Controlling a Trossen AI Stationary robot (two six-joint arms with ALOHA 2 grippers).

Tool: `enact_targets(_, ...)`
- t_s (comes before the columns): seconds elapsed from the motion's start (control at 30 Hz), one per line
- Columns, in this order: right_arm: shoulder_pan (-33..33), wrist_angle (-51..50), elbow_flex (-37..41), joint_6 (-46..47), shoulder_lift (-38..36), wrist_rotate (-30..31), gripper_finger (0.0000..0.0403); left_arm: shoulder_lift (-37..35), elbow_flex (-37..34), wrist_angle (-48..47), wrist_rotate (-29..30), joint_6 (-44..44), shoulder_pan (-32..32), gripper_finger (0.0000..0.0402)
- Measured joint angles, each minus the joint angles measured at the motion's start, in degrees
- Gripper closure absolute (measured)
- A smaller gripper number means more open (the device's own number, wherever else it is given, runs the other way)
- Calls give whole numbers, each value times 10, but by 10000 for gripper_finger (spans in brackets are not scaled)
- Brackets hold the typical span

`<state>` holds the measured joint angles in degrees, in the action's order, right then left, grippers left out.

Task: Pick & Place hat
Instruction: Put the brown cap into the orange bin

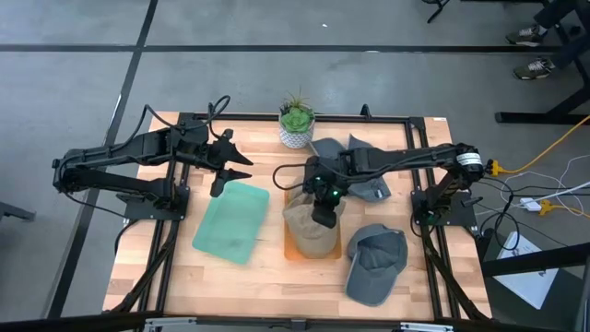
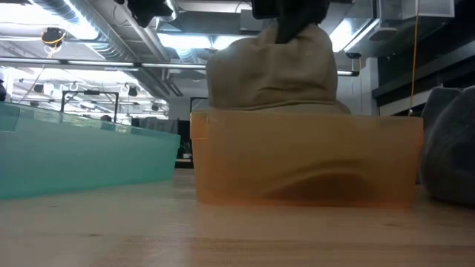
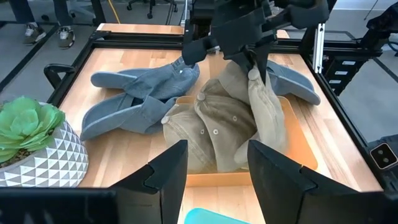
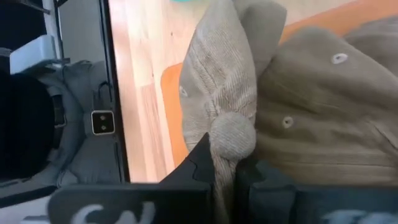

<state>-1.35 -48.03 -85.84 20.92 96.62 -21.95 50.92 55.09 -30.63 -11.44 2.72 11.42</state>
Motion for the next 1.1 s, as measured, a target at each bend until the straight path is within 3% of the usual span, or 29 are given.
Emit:
enact_targets(0.47,17,-27,0,-51,30,19,386,0,0,0,0,0,0,238)
enact_targets(0.7,18,-39,0,-84,45,80,380,0,0,0,1,0,0,242)
enact_targets(0.83,18,-47,0,-94,46,98,348,0,0,0,1,0,0,241)
enact_targets(1.1,19,-77,0,-96,46,141,241,0,0,-1,1,0,0,239)
